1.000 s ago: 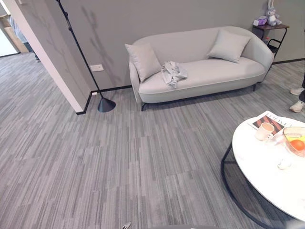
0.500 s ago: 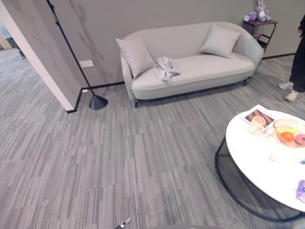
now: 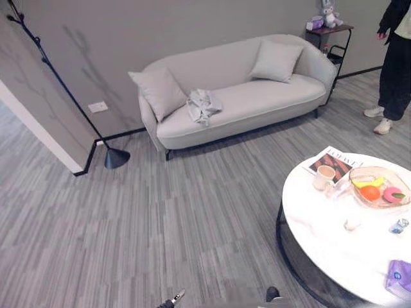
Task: Hang the clothes on the sofa on the clothes rack.
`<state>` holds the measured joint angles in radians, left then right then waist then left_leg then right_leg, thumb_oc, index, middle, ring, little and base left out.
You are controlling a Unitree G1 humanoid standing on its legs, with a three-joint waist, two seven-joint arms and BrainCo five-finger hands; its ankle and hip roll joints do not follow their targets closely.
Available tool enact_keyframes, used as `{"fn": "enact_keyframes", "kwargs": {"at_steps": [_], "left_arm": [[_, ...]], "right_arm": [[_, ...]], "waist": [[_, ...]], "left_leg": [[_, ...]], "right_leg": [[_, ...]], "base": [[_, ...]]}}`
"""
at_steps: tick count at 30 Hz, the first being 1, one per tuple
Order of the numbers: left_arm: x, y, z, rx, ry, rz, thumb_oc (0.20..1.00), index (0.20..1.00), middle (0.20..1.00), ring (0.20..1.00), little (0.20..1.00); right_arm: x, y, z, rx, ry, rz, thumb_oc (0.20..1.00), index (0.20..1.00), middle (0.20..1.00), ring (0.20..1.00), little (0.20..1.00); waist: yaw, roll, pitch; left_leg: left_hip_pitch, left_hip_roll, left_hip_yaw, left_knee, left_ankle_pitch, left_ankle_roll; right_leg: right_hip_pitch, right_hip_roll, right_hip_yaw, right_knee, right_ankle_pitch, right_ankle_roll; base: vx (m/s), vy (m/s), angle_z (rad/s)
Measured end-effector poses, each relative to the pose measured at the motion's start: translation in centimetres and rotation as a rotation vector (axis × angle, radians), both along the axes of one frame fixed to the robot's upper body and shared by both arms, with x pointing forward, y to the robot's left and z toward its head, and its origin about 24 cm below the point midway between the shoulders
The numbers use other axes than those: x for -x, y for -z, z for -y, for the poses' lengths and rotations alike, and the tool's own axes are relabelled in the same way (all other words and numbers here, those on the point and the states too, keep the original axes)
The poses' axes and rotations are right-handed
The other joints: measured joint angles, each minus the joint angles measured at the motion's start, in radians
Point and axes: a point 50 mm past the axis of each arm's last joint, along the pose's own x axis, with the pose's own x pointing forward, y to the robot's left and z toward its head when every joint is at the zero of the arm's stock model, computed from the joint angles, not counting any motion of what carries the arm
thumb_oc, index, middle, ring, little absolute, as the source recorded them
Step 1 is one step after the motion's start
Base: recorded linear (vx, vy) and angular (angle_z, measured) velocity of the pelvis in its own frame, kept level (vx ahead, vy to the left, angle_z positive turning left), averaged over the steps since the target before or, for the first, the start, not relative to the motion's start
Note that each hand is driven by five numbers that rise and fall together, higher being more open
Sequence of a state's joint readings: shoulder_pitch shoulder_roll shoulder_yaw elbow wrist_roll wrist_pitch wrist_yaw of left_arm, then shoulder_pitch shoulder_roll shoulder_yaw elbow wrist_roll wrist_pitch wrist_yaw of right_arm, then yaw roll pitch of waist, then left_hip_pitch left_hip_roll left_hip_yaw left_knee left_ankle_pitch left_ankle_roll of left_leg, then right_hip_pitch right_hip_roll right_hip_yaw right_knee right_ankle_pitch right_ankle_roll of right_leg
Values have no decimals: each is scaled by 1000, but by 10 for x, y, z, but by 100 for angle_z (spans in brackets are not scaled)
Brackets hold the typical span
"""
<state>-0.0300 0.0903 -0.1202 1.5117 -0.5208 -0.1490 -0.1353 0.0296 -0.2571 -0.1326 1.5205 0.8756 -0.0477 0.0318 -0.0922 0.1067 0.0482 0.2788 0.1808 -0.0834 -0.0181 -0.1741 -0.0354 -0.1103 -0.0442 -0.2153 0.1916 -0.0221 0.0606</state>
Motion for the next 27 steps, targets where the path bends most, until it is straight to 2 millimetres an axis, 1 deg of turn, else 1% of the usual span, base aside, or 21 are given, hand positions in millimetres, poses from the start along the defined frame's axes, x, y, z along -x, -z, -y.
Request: {"fn": "enact_keyframes", "kwargs": {"at_steps": [2, 3, 4, 5, 6, 7, 8, 9, 10, 11, 12, 14, 15, 16, 17, 18, 20, 21, 22, 25, 27], "left_arm": [[3, 0, -6, -11, -7, -6, 1000, 1000, 1000, 1000, 1000], [6, -1, -11, -24, -15, -8, 1000, 1000, 1000, 1000, 1000], [9, -1, -14, -30, -20, -17, 1000, 1000, 1000, 1000, 1000], [12, -1, -16, -36, -18, -26, 1000, 1000, 1000, 1000, 1000], [11, -1, -20, -45, -21, -25, 1000, 1000, 1000, 1000, 1000], [15, -1, -21, -55, -28, -36, 1000, 1000, 1000, 1000, 1000], [15, -1, -22, -58, -29, -38, 1000, 1000, 1000, 1000, 1000], [14, -2, -26, -70, -30, -36, 1000, 1000, 1000, 1000, 1000], [11, -4, -34, -95, -32, -19, 1000, 1000, 1000, 1000, 1000], [11, -4, -36, -99, -38, -16, 1000, 1000, 1000, 1000, 1000], [10, -5, -41, -114, -60, -12, 1000, 1000, 1000, 1000, 1000], [7, -7, -47, -133, -74, 0, 1000, 1000, 1000, 1000, 1000], [-1, -9, -51, -142, -110, 45, 1000, 1000, 1000, 1000, 1000], [-6, -10, -52, -141, -131, 66, 1000, 1000, 1000, 1000, 1000], [-13, -11, -52, -135, -151, 98, 1000, 1000, 1000, 1000, 1000], [-19, -12, -52, -132, -172, 131, 1000, 1000, 1000, 1000, 1000], [-21, -12, -49, -121, -193, 138, 1000, 1000, 1000, 1000, 1000], [-22, -11, -42, -100, -210, 140, 1000, 1000, 1000, 1000, 1000], [-21, -10, -40, -95, -221, 137, 1000, 1000, 1000, 1000, 1000], [-21, -9, -36, -74, -280, 135, 1000, 1000, 1000, 1000, 1000], [-17, -7, -31, -41, -405, 123, 1000, 1000, 1000, 1000, 1000]], "right_arm": [[6, -1, 2, 0, 3, -28, 1000, 1000, 1000, 1000, 1000], [8, -1, 3, -2, 5, -38, 1000, 1000, 1000, 1000, 1000], [7, -1, 4, 3, 3, -37, 1000, 1000, 1000, 1000, 1000], [6, -2, 5, 7, 0, -36, 1000, 1000, 1000, 1000, 1000], [10, 0, 2, -1, 2, -47, 1000, 1000, 1000, 1000, 1000], [12, 0, 0, -5, -3, -52, 1000, 1000, 1000, 1000, 1000], [1, 0, 1, 4, -17, -18, 1000, 1000, 1000, 1000, 1000], [-3, 1, -4, -2, -27, -2, 1000, 1000, 1000, 1000, 1000], [-6, 3, -11, -9, -61, 14, 1000, 1000, 1000, 1000, 1000], [-9, 3, -11, -7, -64, 24, 1000, 1000, 1000, 1000, 1000], [-19, 3, -12, -1, -88, 56, 1000, 1000, 1000, 1000, 1000], [-30, 2, -12, 20, -117, 90, 1000, 1000, 1000, 1000, 1000], [-40, 1, -15, 20, -129, 93, 1000, 1000, 1000, 1000, 1000], [-39, 2, -16, 19, -135, 89, 1000, 1000, 1000, 1000, 1000], [-39, 2, -18, 14, -136, 82, 1000, 1000, 1000, 1000, 1000], [-39, 2, -18, 11, -136, 71, 1000, 1000, 1000, 1000, 1000], [-38, 2, -18, 10, -145, 71, 1000, 1000, 1000, 1000, 1000], [-30, 4, -20, 3, -155, 44, 1000, 1000, 1000, 1000, 1000], [-23, 4, -21, -1, -162, 24, 1000, 1000, 1000, 1000, 1000], [-9, 5, -23, -8, -147, -34, 1000, 1000, 1000, 1000, 1000], [-16, 5, -23, -5, -129, -19, 1000, 1000, 1000, 1000, 1000]], "waist": [[5, -21, -5], [4, -44, -18], [4, -38, -26], [8, -48, -26], [12, -75, -29], [24, -82, -45], [39, -81, -48], [43, -93, -49], [72, -119, -57], [80, -132, -62], [89, -150, -64], [97, -178, -73], [120, -196, -60], [120, -199, -51], [130, -217, -40], [141, -214, -17], [137, -193, -1], [137, -169, 6], [139, -160, 11], [155, -150, 21], [178, -142, 37]], "left_leg": [[-7, 19, -30, -25, -29, 12], [-5, 25, -36, -41, -26, 6], [-9, 35, -38, -50, -4, 5], [-25, 29, -39, -27, 29, -21], [-71, 24, -44, 45, 55, -72], [-89, 25, -52, 72, 88, -122], [-105, 25, -52, 117, 103, -131], [-161, 26, -52, 238, 103, -132], [-275, 31, -12, 506, 144, -151], [-292, 34, -12, 540, 158, -146], [-350, 42, 4, 645, 215, -139], [-412, 68, 56, 738, 252, -98], [-458, 85, 139, 767, 229, -80], [-485, 74, 159, 749, 204, -88], [-488, 66, 196, 662, 162, -82], [-487, 55, 222, 556, 158, -74], [-500, 51, 251, 318, 192, -103], [-476, 42, 254, 34, 248, -121], [-473, 34, 252, -51, 271, -123], [-516, -43, 103, -78, 316, -128], [-548, -93, 67, -76, 344, -121]], "right_leg": [[-90, 1, 13, 153, -84, -16], [-111, 0, 9, 194, -117, -26], [-112, 6, -6, 194, -134, -36], [-101, 3, -19, 177, -138, -34], [-79, -4, -30, 117, -112, -26], [-42, 4, -44, 47, -91, -43], [2, 17, -52, -3, -90, -45], [65, 32, -65, -77, -78, -32], [165, 63, -72, -214, -53, -59], [175, 64, -71, -221, -43, -74], [187, 69, -78, -231, -24, -121], [193, 77, -92, -239, -34, -142], [210, 78, -81, -240, -15, -165], [213, 75, -75, -253, -20, -153], [225, 67, -70, -265, -17, -146], [233, 61, -79, -264, -2, -148], [259, 69, -103, -283, -18, -125], [278, 83, -115, -288, -49, -95], [296, 91, -117, -288, -60, -85], [336, 95, -106, -288, -101, -78], [368, 89, -71, -289, -125, -60]], "base": [[314, -195, 51], [305, -244, 22], [301, -244, 25], [321, -245, 38], [361, -250, 39], [491, -351, 33], [508, -379, 34], [454, -441, 50], [315, -332, 40], [241, -312, 23], [104, -120, 0], [200, -83, 10], [225, 1, 23], [331, 38, 17], [188, 78, 11], [287, 134, -4], [315, 128, 12], [373, 106, 29], [428, 104, 31], [392, 102, 6], [506, 183, -58]]}}
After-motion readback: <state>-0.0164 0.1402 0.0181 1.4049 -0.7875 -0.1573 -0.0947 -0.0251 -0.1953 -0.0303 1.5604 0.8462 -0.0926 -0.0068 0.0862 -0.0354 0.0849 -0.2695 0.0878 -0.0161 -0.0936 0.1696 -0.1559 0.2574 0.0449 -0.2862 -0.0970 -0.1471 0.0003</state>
